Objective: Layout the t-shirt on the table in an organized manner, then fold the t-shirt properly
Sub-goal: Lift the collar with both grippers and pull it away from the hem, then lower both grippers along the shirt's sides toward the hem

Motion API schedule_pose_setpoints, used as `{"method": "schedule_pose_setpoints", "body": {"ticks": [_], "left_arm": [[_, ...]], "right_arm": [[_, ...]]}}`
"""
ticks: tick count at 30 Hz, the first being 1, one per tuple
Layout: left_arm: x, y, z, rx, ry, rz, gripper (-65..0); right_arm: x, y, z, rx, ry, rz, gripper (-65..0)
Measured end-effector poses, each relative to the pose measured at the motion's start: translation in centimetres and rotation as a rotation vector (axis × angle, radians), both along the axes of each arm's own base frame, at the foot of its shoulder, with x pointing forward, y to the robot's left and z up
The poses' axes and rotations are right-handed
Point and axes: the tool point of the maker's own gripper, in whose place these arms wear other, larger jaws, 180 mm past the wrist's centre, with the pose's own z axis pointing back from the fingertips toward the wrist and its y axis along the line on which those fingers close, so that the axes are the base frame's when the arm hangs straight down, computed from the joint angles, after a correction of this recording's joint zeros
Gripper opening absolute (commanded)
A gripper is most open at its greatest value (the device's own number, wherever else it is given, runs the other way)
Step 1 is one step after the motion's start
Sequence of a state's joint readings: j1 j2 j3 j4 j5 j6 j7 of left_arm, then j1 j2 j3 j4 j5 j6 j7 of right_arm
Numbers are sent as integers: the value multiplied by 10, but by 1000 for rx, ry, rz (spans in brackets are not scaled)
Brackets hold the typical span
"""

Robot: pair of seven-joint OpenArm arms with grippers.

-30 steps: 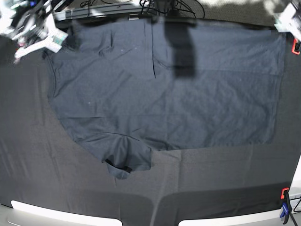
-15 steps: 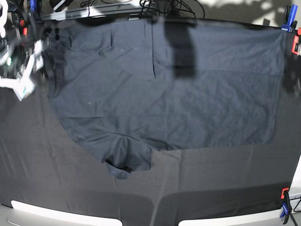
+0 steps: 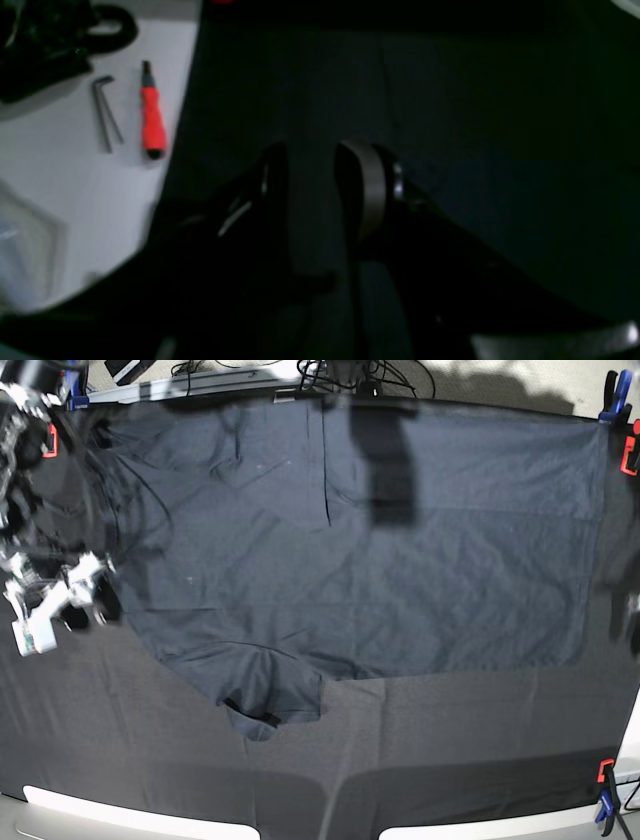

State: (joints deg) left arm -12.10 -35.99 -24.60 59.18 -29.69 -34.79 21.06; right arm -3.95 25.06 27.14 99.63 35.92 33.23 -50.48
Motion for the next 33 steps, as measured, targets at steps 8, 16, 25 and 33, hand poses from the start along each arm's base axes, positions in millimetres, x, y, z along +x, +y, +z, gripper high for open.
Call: {"method": "schedule_pose_setpoints", "body": {"ticks": [8,16,25,33], "left_arm": [[31,-27,-75,-27,247,-51,-468],[51,-30,-100,30,341,42,-469],[58,-51,-114,86,356,47,-469],[50,-49,-123,122,353,65,-476]], "right_arm": [[11,14,-1,-3,6,34,-334],[18,40,-17,-74,62,102,-334],[21,43,-14,-76,56,110,-334],[21,43,-14,-76,56,111,-334]]}}
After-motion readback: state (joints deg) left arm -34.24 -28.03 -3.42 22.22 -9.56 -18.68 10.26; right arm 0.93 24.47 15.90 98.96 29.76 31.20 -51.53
